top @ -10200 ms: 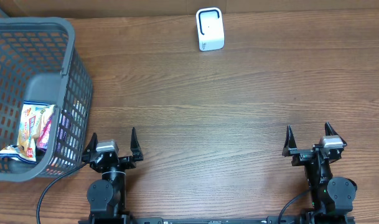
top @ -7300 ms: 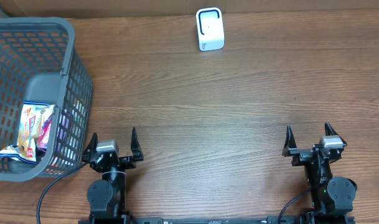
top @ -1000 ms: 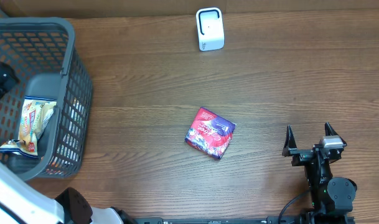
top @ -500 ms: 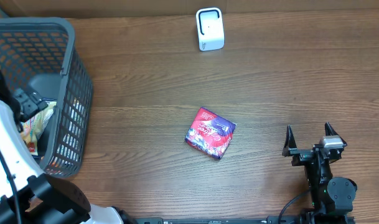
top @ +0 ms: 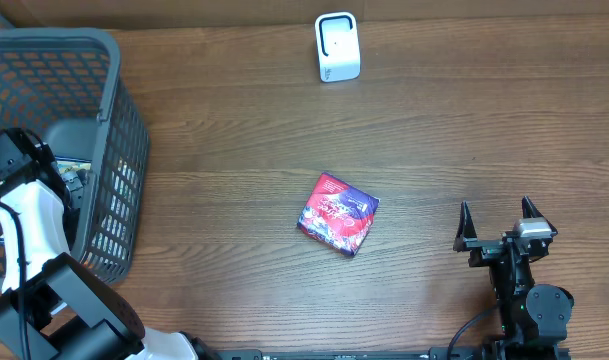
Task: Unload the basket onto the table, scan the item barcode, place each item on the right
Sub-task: 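Reach the left gripper back into the basket toward the snack bag, then lift the yellow snack bag past the scanner and drop it on table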
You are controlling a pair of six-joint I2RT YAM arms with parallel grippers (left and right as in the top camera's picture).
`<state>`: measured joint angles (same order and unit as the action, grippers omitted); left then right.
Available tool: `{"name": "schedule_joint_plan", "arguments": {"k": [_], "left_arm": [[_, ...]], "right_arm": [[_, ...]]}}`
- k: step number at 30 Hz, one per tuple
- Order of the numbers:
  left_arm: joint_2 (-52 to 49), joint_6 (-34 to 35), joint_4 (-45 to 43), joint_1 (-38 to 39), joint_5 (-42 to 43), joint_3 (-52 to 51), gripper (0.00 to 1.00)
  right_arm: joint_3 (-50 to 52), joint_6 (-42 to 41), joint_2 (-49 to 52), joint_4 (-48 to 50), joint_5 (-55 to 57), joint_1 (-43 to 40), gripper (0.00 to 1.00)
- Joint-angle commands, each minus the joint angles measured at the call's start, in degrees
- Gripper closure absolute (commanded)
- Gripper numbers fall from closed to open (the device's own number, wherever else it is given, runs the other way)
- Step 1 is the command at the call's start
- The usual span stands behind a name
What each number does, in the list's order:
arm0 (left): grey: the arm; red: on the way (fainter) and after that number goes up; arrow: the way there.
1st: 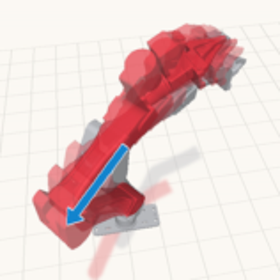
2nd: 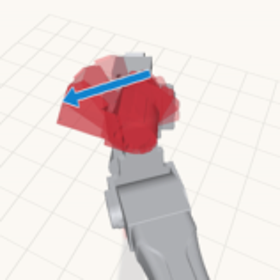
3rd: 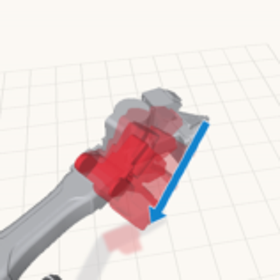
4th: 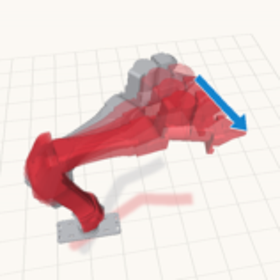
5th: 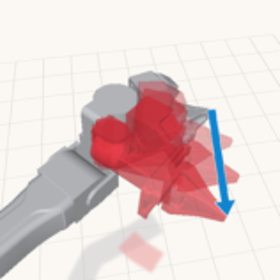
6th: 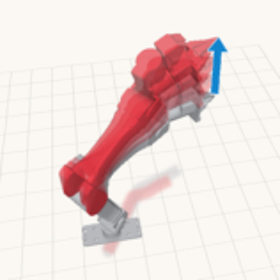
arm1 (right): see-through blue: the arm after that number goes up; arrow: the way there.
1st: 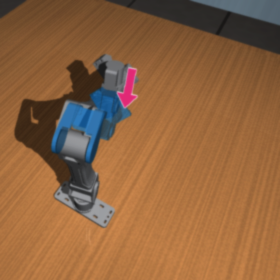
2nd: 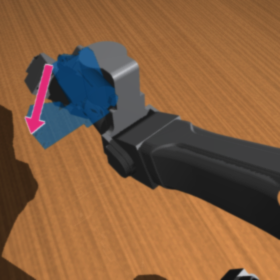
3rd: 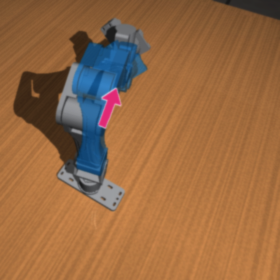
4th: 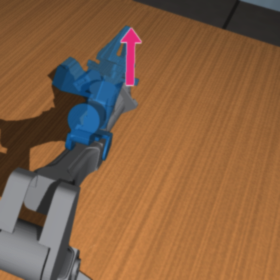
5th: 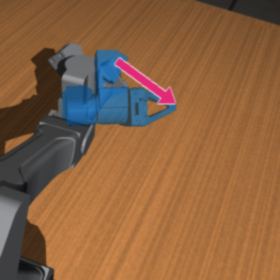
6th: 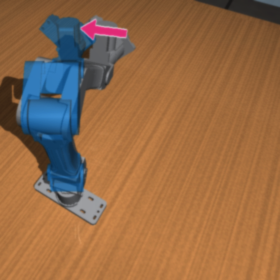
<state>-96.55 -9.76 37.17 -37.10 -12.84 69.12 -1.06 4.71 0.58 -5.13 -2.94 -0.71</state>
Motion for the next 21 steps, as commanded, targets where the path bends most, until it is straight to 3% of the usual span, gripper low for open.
{"name": "schedule_joint_plan", "arguments": {"k": [1, 3, 8, 12, 13, 14, 16, 19, 21], "left_arm": [[-0.8, -2.7, -2.1, 0.4, -1.1, -2.4, 0.02], [-2.1, -2.7, -2.7, 0.3, -1.1, -3.1, 0.07], [-6.3, -2.7, -2.6, 0.3, -1.1, -3.4, 0.09], [-9.0, -2.7, -2.3, 0.3, -1.1, -3.4, 0.32], [-9.0, -2.7, -2.4, 0.3, -1.3, -3.4, 0.56], [-8.9, -2.7, -2.6, 0.3, -1.7, -3.3, 0.73], [-8.6, -2.5, -2.3, 0.3, -3.6, -2.5, 0.96], [-8.2, -0.6, -0.4, 0.4, -5.2, 0.1, 0.96], [-6.8, 4.8, 2.3, 0.4, -5.1, 3.9, 0.96]], "right_arm": [[0.6, -0.2, -0.4, 0.4, 0.3, 0.1, 0.0], [0.6, -0.2, -0.4, 0.4, 0.3, 0.1, 0.0], [0.6, -0.2, -0.4, 0.4, 0.3, 0.1, 0.0], [0.6, -0.2, -0.4, 0.4, 0.3, 0.1, 0.0], [0.6, -0.2, -0.4, 0.4, 0.3, 0.1, 0.0], [0.6, -0.2, -0.4, 0.4, 0.3, 0.1, 0.0], [0.6, -0.2, -0.4, 0.4, 0.3, 0.1, 0.0], [0.6, -0.2, -0.4, 0.4, 0.3, 0.1, 0.0], [0.6, -0.2, -0.4, 0.4, 0.3, 0.1, 0.0]]}}
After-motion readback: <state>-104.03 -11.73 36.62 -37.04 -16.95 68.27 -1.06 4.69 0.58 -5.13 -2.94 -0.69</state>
